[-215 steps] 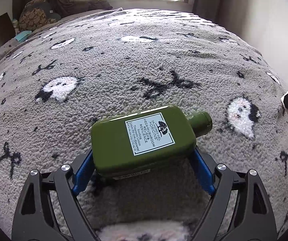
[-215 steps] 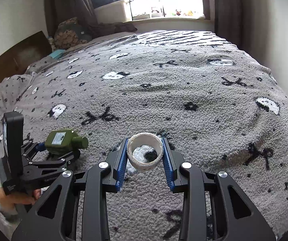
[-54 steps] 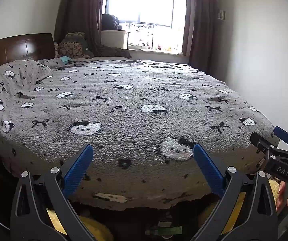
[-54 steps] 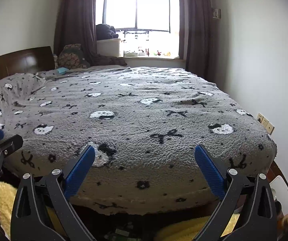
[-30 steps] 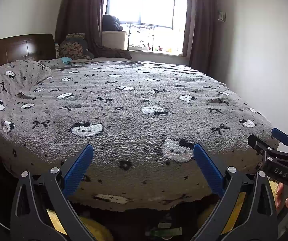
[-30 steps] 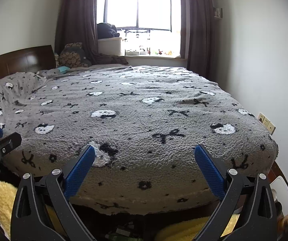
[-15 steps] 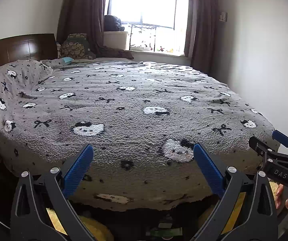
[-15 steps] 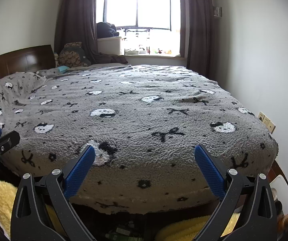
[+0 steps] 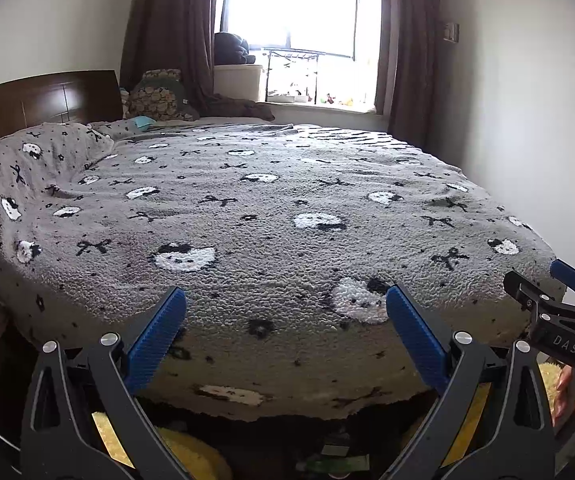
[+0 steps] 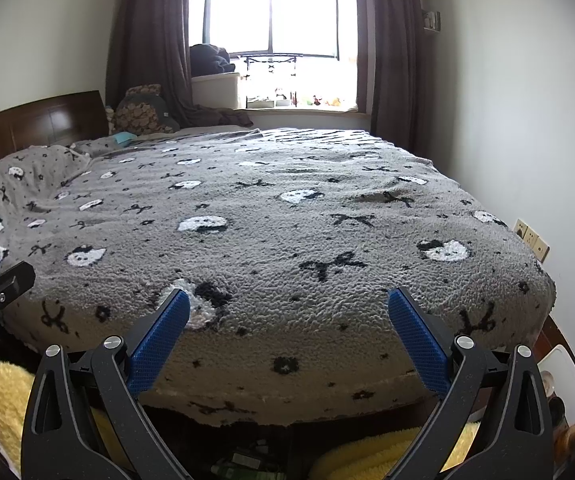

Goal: Collect trash

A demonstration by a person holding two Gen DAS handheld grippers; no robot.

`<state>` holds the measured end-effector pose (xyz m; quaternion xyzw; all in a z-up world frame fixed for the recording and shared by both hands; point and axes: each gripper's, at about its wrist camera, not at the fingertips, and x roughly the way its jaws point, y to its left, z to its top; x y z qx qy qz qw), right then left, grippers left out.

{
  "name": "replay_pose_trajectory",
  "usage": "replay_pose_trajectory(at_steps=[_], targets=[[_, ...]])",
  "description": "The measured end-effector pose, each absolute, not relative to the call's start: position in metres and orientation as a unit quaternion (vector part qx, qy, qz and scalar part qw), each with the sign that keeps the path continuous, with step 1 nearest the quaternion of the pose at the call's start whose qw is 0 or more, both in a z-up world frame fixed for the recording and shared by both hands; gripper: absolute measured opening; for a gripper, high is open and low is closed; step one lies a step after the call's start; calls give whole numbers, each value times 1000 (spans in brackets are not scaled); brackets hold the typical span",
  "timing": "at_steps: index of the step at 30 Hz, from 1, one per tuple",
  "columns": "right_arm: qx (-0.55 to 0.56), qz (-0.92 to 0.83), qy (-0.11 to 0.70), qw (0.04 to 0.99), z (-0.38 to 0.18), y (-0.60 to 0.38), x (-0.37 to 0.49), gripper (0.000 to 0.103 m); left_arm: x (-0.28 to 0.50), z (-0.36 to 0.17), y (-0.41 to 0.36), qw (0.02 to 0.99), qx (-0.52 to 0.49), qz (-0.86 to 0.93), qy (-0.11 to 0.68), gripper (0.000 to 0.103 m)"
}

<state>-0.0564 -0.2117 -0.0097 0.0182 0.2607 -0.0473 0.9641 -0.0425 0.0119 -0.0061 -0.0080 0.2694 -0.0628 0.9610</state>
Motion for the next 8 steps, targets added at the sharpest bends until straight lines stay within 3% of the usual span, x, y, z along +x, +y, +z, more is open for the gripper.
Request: replay_pose_trajectory(at_steps=[8], targets=[[21, -49, 263, 963, -11, -214, -56, 100, -39, -9, 13, 956, -15, -76, 282, 95]])
